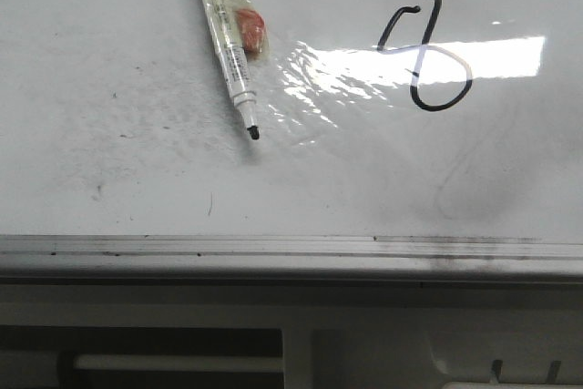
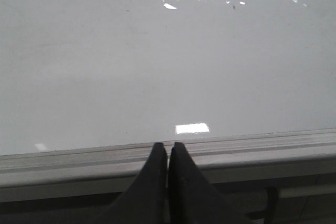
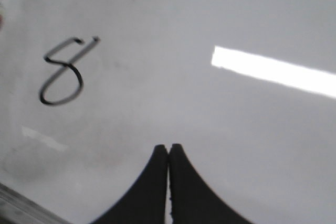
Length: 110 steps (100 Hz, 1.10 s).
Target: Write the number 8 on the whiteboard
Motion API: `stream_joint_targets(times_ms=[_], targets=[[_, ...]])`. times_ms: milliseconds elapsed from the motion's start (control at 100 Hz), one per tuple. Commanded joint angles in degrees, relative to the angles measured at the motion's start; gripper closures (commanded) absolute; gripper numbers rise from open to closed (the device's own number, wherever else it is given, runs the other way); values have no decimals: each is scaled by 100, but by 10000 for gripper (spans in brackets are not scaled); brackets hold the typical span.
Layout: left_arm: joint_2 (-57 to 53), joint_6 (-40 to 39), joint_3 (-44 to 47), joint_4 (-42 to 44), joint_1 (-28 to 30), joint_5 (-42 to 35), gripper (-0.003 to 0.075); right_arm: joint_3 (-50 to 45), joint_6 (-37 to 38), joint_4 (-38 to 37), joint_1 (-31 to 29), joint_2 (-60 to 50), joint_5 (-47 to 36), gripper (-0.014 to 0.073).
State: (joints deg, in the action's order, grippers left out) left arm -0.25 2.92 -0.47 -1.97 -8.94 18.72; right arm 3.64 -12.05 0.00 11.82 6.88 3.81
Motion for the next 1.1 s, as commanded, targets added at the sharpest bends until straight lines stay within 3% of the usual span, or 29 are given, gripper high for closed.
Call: stream_joint_targets(times_ms=[0, 60, 430, 1090], targets=[[-130, -55, 226, -6, 3, -288, 741, -251, 811, -526, -417, 77, -625, 636], [-130, -55, 226, -6, 3, -288, 741, -499, 811, -526, -593, 77, -848, 636], [-130, -55, 226, -6, 3, -288, 741, -499, 811, -572, -843, -703, 1342, 636], [-127, -55, 226, -6, 3, -288, 741, -499, 811, -954, -843, -871, 1275, 636]])
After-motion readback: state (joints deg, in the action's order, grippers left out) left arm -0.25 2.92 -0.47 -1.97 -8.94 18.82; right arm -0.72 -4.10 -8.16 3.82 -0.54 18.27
